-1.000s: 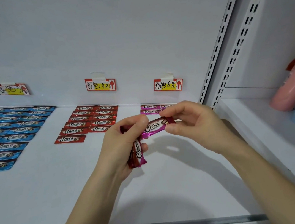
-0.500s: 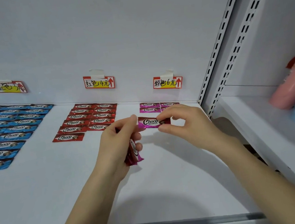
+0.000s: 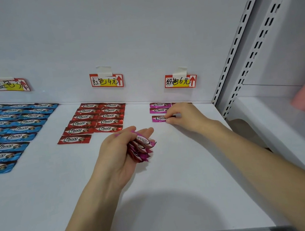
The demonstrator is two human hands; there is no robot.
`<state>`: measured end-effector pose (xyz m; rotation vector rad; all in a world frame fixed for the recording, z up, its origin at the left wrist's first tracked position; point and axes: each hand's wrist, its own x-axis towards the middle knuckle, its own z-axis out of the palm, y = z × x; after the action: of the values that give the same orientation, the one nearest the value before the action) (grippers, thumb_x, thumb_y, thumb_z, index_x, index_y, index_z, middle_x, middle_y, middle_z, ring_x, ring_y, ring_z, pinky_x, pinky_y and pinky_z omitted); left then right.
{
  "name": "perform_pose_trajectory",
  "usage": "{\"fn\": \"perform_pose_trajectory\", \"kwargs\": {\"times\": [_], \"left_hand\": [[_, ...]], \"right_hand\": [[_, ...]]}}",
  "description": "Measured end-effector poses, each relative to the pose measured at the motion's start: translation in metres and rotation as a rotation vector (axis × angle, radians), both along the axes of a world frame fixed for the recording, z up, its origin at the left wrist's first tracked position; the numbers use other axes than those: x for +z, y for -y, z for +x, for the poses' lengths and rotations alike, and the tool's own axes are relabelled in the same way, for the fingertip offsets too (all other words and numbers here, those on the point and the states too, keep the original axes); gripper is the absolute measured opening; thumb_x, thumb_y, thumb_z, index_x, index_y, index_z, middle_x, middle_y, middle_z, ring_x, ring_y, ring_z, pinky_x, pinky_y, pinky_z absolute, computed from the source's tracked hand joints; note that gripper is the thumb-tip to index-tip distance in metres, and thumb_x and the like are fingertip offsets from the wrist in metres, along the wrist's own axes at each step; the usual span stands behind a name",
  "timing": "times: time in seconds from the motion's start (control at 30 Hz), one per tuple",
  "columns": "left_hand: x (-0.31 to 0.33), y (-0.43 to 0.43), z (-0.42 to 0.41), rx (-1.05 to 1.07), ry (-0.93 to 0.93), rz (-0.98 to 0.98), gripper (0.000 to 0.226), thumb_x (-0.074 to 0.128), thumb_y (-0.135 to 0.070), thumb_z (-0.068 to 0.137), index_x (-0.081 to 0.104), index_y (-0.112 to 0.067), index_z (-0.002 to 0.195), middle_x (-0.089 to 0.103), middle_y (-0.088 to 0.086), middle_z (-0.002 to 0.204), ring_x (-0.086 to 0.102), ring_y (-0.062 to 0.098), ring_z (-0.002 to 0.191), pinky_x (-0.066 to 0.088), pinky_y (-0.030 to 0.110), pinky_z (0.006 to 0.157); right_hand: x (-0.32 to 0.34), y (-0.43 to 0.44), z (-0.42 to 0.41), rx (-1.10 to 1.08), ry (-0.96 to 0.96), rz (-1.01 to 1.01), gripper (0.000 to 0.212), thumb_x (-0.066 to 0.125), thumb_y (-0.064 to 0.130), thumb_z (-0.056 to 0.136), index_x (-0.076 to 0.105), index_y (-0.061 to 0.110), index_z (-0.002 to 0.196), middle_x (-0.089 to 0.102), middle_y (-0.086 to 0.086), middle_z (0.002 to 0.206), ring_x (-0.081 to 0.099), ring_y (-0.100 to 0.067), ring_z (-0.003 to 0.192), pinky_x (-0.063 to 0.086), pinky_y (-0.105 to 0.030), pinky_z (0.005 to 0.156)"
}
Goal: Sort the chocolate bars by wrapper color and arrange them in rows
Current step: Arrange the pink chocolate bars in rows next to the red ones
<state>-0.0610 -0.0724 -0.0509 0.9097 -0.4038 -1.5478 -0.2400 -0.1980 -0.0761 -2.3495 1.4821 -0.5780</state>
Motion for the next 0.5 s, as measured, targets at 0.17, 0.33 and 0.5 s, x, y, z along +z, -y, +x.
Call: {"fn": "perform_pose_trajectory", "kwargs": {"times": [0.17,0.33,0.5], "left_hand": [[-0.0026,0.0007,-0.0002,0.013,-0.033,0.002,0.020,0.037,0.012,0.092,0.055,0.002,0.096,0.068,0.021,0.096,0.072,0.026,0.078,0.058,0.036,0.066],[-0.0067,0.0022,0.0021,0.004,-0.052,0.008,0.022,0.038,0.010,0.093,0.056,0.001,0.098,0.070,0.020,0.093,0.072,0.024,0.075,0.059,0.035,0.063],[-0.0073,0.0029,0.0024,-0.006,-0.062,0.011,0.022,0.038,0.010,0.092,0.056,0.000,0.101,0.069,0.021,0.096,0.072,0.024,0.075,0.059,0.034,0.059]], "right_hand": [[-0.0007,0.0012,0.0026,0.016,-0.028,-0.016,0.016,0.058,0.011,0.087,0.071,0.004,0.094,0.067,-0.010,0.097,0.055,-0.023,0.094,0.042,-0.036,0.084],[-0.0010,0.0038,0.0059,0.021,-0.012,-0.028,0.017,0.055,0.010,0.089,0.071,0.003,0.092,0.066,-0.010,0.094,0.053,-0.022,0.093,0.042,-0.036,0.082],[-0.0032,0.0071,0.0061,0.015,-0.015,-0.024,0.017,0.056,0.013,0.089,0.071,0.008,0.094,0.066,-0.007,0.097,0.053,-0.020,0.094,0.044,-0.039,0.084]]}}
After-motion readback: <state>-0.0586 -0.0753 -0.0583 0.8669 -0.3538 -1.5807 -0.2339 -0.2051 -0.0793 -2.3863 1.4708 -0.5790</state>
